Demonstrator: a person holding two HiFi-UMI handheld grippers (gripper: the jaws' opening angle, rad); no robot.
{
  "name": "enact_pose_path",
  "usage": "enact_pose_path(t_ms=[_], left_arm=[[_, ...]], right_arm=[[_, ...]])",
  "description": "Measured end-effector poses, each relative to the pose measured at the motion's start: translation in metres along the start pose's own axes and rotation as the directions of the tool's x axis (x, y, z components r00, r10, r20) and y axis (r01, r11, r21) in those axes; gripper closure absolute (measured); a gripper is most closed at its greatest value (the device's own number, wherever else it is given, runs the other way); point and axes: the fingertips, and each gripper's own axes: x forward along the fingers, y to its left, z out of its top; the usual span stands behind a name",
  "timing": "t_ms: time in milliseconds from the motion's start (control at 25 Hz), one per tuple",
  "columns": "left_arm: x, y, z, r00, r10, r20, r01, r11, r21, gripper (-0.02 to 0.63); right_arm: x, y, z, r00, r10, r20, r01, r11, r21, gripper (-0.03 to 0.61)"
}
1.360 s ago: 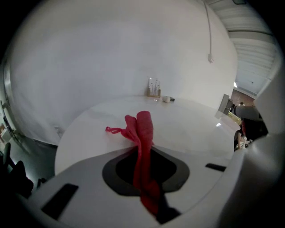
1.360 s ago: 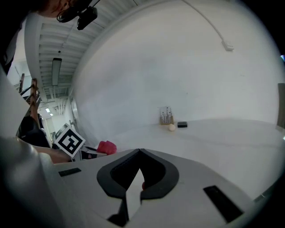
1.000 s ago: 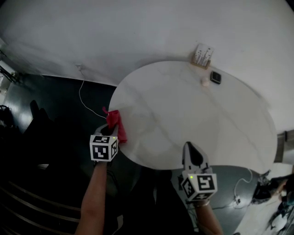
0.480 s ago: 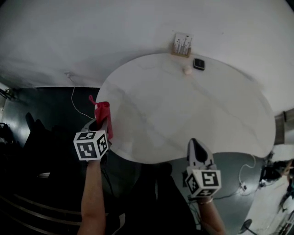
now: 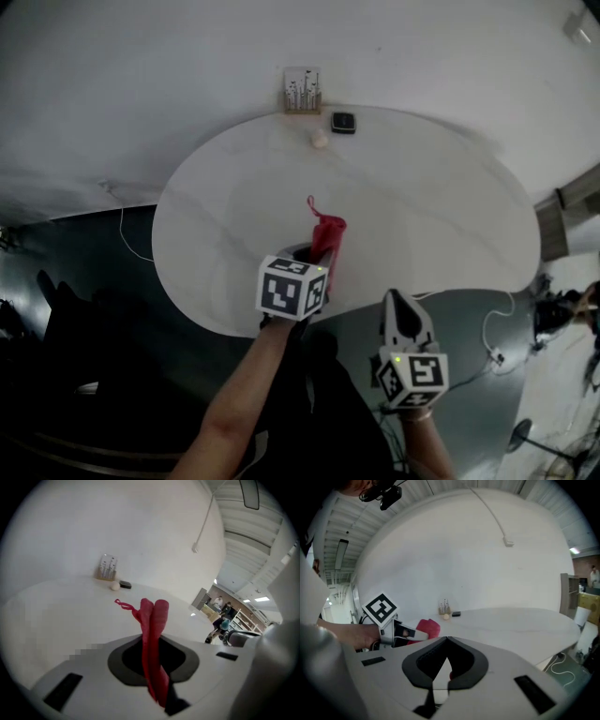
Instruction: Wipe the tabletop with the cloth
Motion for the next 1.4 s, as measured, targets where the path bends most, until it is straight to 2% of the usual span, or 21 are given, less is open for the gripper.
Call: enact_pose_path(t_ms=[80, 200, 400, 600, 840, 1080, 1280, 1320, 1400], left_arm=[[0.021, -0.019, -0.015, 0.998, -0.021, -0.056, 0.022, 1.0, 0.012, 0.572], [0.031, -0.021, -0.039, 0.992, 0.01, -0.13, -0.004, 0.999, 0.047, 0.572], [0.0, 0.021, -0.054, 0.989, 0.082, -0.12, -0.076, 0.996, 0.053, 0.572], [-0.064, 0.085, -0.081, 0.983, 0.163, -0.08, -0.167, 0.985, -0.037, 0.572], [-0.155, 0.168, -0.124, 0.951, 0.306, -0.046, -0.31, 0.935, -0.171, 0.572], [-0.225, 0.226, -0.153, 0.913, 0.406, -0.04, -0.401, 0.876, -0.266, 0.572], [-0.266, 0.258, -0.159, 0.844, 0.529, -0.088, -0.532, 0.808, -0.253, 0.572], [-0.27, 0.257, -0.156, 0.838, 0.538, -0.086, -0.541, 0.803, -0.248, 0.572], [-0.268, 0.244, -0.144, 0.852, 0.519, -0.06, -0.517, 0.82, -0.245, 0.572]], right_arm=[[-0.002, -0.005, -0.001, 1.0, -0.01, 0.001, 0.01, 1.0, 0.012, 0.577], [-0.001, -0.005, -0.002, 1.0, -0.003, -0.005, 0.003, 1.0, 0.013, 0.577], [0.008, 0.011, -0.007, 0.999, 0.042, -0.029, -0.042, 0.999, -0.006, 0.576], [0.027, 0.052, -0.007, 0.991, 0.129, -0.041, -0.13, 0.991, -0.036, 0.577], [0.046, 0.113, -0.005, 0.97, 0.233, -0.065, -0.238, 0.967, -0.092, 0.577], [0.053, 0.156, -0.005, 0.965, 0.252, -0.071, -0.258, 0.96, -0.108, 0.577], [0.045, 0.152, -0.001, 0.974, 0.219, -0.051, -0.223, 0.969, -0.105, 0.577], [0.042, 0.148, -0.001, 0.976, 0.212, -0.047, -0.216, 0.971, -0.104, 0.577], [0.035, 0.133, -0.006, 0.982, 0.185, -0.046, -0.188, 0.978, -0.088, 0.576]])
